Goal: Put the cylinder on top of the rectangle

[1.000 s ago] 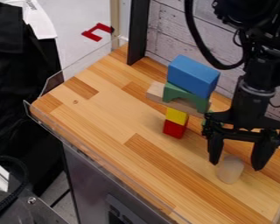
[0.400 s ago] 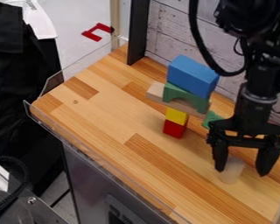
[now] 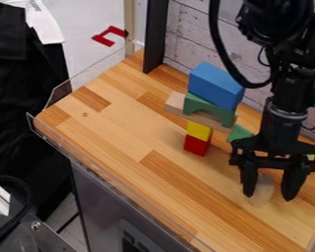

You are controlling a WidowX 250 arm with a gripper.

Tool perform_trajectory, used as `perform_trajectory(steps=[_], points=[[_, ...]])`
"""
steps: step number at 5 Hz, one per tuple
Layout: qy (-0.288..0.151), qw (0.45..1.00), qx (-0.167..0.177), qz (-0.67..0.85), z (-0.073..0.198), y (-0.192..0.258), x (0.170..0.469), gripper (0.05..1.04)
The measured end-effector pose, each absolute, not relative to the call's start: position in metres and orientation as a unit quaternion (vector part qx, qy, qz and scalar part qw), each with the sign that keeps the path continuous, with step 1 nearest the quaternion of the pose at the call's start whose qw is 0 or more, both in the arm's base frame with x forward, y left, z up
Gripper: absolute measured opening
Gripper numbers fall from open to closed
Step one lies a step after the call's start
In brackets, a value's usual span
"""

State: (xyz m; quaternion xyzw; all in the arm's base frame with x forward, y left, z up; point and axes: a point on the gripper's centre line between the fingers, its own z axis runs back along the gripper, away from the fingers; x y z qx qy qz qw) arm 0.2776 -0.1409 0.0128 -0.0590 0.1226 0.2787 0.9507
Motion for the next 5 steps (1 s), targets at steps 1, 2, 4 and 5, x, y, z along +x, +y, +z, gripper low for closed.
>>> perform_trajectory(steps=[1, 2, 4, 5], points=[[0.130, 0.949, -0.057, 0.281, 0.010, -0.141, 0.276, 0.499], [0.129, 0.949, -0.057, 0.281, 0.010, -0.141, 0.277, 0.499], [0.130, 0.966, -0.072, 0.212, 0.063, -0.157, 0.293, 0.499], [0.078, 0.977, -0.092, 0.178, 0.115, -0.165, 0.314, 0.499]])
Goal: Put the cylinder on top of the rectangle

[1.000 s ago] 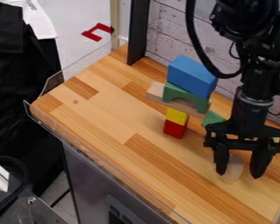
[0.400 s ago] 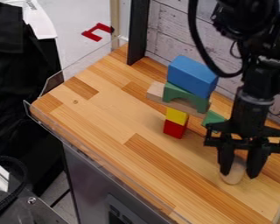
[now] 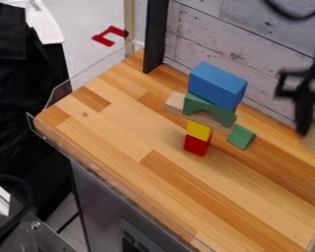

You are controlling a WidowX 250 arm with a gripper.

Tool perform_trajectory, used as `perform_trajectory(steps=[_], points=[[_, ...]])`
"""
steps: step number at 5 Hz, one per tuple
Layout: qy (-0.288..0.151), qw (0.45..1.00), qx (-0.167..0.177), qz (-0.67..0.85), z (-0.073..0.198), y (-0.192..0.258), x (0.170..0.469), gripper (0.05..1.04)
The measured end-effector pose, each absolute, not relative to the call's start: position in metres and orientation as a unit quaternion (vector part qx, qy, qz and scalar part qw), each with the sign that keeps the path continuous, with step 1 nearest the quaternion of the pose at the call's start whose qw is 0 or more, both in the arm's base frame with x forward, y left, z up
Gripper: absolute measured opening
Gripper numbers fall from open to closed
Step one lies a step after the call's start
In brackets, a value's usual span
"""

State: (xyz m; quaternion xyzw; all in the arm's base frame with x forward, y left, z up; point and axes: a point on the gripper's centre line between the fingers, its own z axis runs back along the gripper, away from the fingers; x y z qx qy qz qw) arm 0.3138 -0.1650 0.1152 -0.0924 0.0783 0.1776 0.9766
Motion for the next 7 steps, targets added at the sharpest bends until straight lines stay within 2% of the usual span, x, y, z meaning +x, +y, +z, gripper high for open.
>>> perform_trajectory(steps=[1, 2, 4, 5, 7], points=[[0.067, 0.976, -0.107, 0.175, 0.162, -0.158, 0.324, 0.499], [0.042, 0.967, -0.119, 0.220, 0.199, -0.116, 0.331, 0.499], [0.037, 0.954, -0.108, 0.276, 0.209, -0.065, 0.330, 0.499], [0.051, 0.949, -0.099, 0.295, 0.208, -0.049, 0.323, 0.499], [0.074, 0.949, -0.087, 0.295, 0.202, -0.047, 0.315, 0.499]])
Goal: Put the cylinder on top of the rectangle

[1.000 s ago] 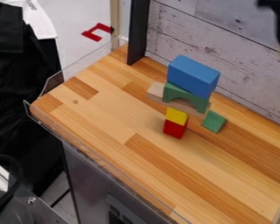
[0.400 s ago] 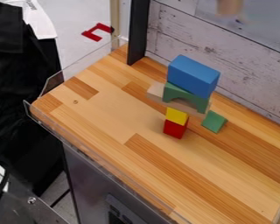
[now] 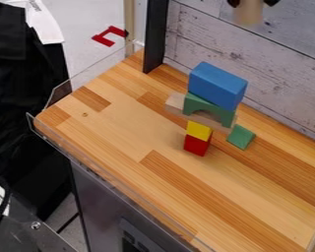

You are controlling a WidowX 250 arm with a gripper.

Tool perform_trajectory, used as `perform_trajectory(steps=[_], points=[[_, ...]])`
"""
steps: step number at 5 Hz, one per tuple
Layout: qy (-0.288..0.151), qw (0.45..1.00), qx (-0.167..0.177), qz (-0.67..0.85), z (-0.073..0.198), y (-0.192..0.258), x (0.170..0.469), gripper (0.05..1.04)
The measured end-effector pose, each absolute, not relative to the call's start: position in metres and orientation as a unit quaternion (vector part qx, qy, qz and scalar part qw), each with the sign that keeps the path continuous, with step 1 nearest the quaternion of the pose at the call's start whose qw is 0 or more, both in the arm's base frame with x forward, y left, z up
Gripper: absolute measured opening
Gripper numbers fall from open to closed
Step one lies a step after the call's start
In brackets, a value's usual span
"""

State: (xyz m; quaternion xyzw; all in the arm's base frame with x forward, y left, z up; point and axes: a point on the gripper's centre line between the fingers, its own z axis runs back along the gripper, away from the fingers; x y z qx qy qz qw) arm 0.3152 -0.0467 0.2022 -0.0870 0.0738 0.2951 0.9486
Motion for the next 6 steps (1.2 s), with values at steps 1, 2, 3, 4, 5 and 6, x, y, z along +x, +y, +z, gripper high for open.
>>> perform_trajectory(steps=[1, 2, 3, 4, 5, 6], points=[[0.099, 0.949, -0.078, 0.289, 0.192, -0.049, 0.315, 0.499], [0.097, 0.950, -0.080, 0.285, 0.188, -0.051, 0.316, 0.499], [0.118, 0.947, -0.081, 0.289, 0.178, -0.051, 0.310, 0.499], [0.126, 0.945, -0.083, 0.290, 0.173, -0.050, 0.307, 0.499], [0.142, 0.938, -0.084, 0.304, 0.161, -0.045, 0.301, 0.499], [0.146, 0.935, -0.085, 0.313, 0.155, -0.040, 0.300, 0.499]])
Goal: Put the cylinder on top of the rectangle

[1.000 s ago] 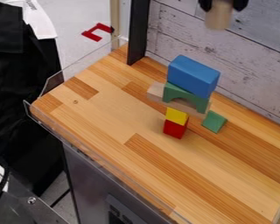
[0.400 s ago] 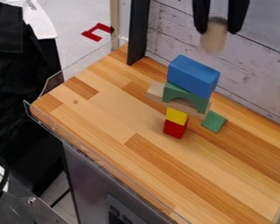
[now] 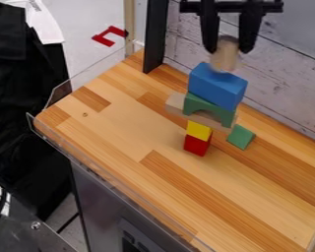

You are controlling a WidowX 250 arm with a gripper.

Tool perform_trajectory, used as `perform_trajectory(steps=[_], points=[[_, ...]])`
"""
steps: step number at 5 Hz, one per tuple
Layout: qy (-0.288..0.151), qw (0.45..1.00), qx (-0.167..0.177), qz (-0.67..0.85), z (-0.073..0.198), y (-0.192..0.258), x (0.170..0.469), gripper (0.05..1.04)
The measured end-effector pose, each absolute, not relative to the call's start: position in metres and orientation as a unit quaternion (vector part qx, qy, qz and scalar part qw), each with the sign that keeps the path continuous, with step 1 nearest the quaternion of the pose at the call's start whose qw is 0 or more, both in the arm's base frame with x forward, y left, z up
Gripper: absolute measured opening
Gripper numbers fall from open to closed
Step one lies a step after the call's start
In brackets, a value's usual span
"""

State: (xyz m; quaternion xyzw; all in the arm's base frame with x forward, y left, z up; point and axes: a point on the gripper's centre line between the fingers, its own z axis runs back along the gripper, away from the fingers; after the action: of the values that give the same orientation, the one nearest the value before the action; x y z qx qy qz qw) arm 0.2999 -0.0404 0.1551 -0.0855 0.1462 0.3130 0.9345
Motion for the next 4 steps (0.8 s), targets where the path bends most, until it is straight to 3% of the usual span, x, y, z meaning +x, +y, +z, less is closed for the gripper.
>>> perform_trajectory(steps=[3, 4], points=[[0.147, 0.937, -0.085, 0.307, 0.1544, -0.0401, 0.2993, 0.499], [0.150, 0.936, -0.084, 0.307, 0.1520, -0.0401, 0.2979, 0.575]])
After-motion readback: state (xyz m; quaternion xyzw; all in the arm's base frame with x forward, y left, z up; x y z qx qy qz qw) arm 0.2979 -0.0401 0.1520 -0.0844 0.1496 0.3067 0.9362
